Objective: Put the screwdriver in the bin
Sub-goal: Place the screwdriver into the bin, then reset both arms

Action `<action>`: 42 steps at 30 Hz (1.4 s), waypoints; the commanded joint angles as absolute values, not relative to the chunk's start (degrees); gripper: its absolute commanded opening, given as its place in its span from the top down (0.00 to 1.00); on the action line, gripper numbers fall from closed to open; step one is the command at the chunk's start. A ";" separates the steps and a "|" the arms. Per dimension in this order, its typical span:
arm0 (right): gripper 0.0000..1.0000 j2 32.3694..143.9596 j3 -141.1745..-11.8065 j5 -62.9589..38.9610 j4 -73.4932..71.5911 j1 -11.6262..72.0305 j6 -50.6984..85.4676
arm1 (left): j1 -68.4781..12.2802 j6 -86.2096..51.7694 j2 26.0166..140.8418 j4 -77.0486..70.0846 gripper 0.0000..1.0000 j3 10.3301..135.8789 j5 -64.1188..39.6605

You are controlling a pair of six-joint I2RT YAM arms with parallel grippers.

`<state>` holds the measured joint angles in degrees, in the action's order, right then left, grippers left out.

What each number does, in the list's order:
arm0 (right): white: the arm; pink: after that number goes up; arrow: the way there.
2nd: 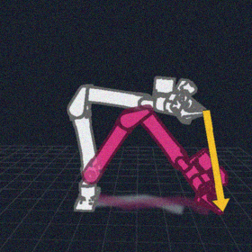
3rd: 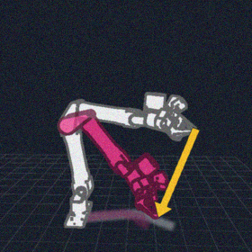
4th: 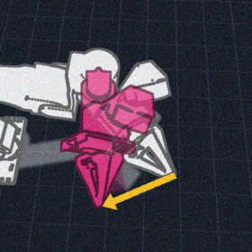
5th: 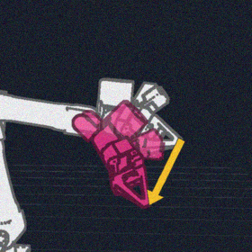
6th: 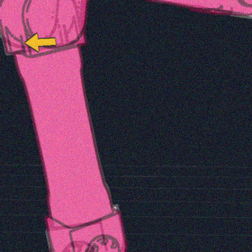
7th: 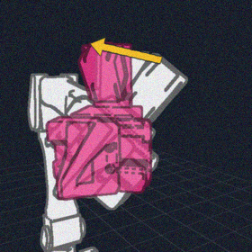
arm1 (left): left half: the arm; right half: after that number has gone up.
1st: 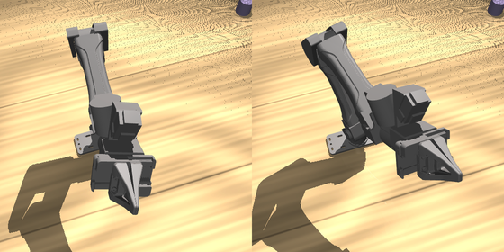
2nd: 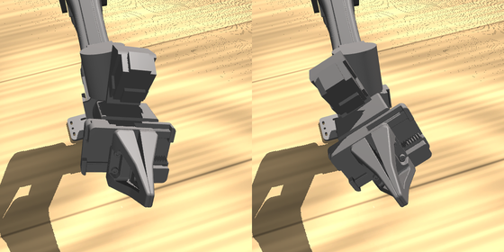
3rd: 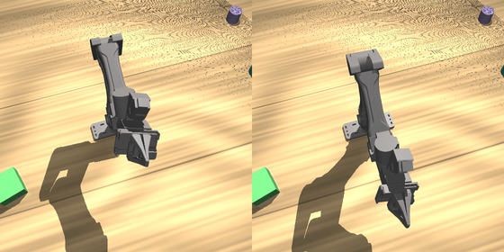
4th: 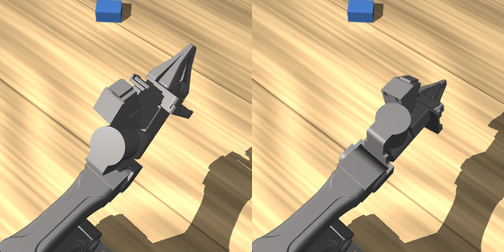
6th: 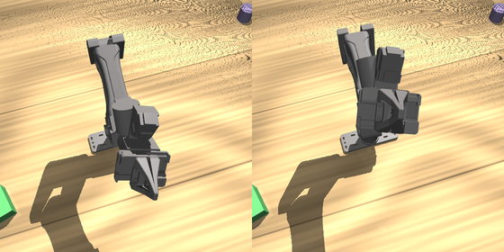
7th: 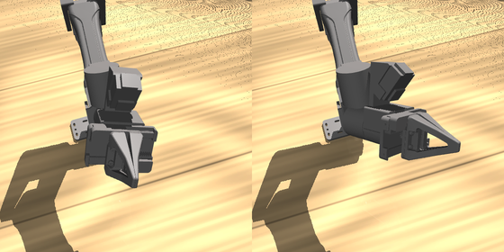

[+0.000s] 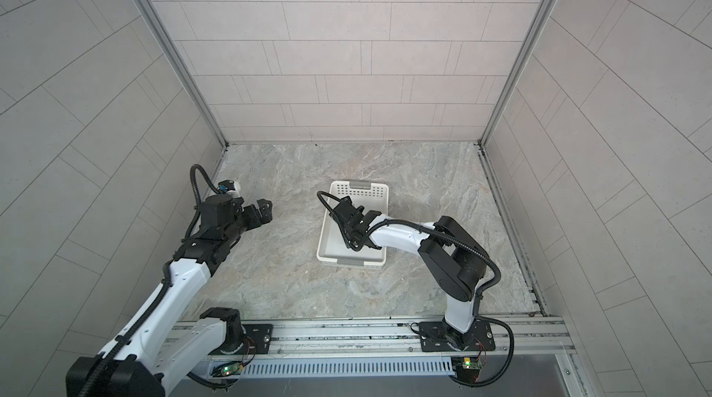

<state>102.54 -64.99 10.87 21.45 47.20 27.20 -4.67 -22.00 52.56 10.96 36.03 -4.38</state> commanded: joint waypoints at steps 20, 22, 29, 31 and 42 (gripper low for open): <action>0.45 86.76 -61.37 18.94 23.46 47.11 21.35 | -4.86 -22.60 45.13 8.80 0.00 31.82 1.81; 0.40 83.56 -60.19 20.12 22.94 46.87 20.24 | -4.90 -23.31 44.01 10.10 0.00 31.90 3.83; 0.28 72.65 -59.41 30.12 27.38 44.51 19.97 | -4.92 -19.57 36.19 8.92 0.00 29.93 5.67; 0.26 68.91 -58.93 31.85 28.46 43.34 20.10 | -4.90 -18.91 34.21 8.26 0.00 29.00 6.36; 0.00 48.34 -49.35 41.09 26.60 36.76 24.34 | -4.92 -13.91 26.91 0.09 0.00 20.44 8.14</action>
